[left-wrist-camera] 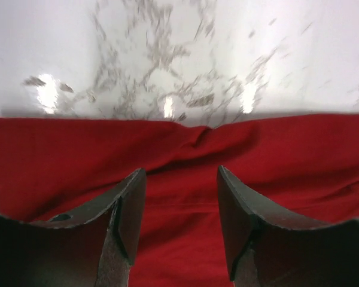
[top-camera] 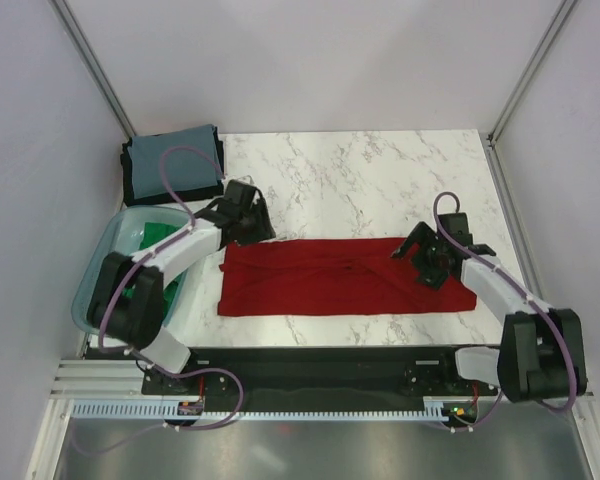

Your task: Fold and stack the t-shirts

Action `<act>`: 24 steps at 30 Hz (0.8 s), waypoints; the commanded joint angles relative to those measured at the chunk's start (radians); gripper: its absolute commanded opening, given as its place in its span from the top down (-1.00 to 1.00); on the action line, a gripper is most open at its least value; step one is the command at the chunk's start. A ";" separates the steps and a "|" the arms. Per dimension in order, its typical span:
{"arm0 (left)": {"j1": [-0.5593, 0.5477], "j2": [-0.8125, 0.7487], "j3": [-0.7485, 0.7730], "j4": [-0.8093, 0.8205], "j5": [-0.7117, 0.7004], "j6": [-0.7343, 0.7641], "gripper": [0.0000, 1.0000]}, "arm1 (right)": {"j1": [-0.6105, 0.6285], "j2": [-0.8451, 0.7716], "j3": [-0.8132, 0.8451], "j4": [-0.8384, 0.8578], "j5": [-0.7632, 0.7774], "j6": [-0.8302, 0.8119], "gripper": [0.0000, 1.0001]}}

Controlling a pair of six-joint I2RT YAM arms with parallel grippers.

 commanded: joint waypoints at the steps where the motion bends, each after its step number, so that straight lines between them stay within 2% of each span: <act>1: -0.049 0.113 0.015 -0.043 0.028 0.014 -0.14 | -0.007 0.104 -0.032 0.088 -0.018 0.031 -0.96; 5: -0.079 0.124 -0.022 -0.053 0.070 -0.041 -0.08 | -0.059 0.254 -0.001 0.133 -0.019 0.014 -0.96; 10: -0.165 0.055 -0.153 -0.048 0.081 -0.162 -0.05 | -0.070 0.442 0.208 0.130 0.013 -0.005 -0.96; 14: -0.227 -0.018 -0.196 -0.071 0.053 -0.220 -0.05 | -0.065 0.668 0.408 0.122 0.002 0.011 -0.96; 16: -0.247 -0.029 -0.207 -0.065 0.093 -0.271 -0.04 | -0.054 0.753 0.566 0.116 -0.015 0.006 -0.96; 20: -0.328 0.023 -0.180 -0.008 0.171 -0.367 -0.04 | 0.034 1.050 0.917 0.064 -0.119 -0.032 -0.96; 21: -0.349 0.067 -0.163 0.057 0.221 -0.400 -0.04 | 0.048 1.101 1.066 0.060 -0.145 -0.038 -0.96; 23: -0.420 0.115 -0.125 0.098 0.249 -0.414 -0.04 | 0.091 1.237 1.207 0.050 -0.191 -0.048 -0.96; 24: -0.441 0.133 -0.071 0.086 0.239 -0.397 -0.04 | 0.102 1.278 1.330 0.044 -0.213 -0.046 -0.96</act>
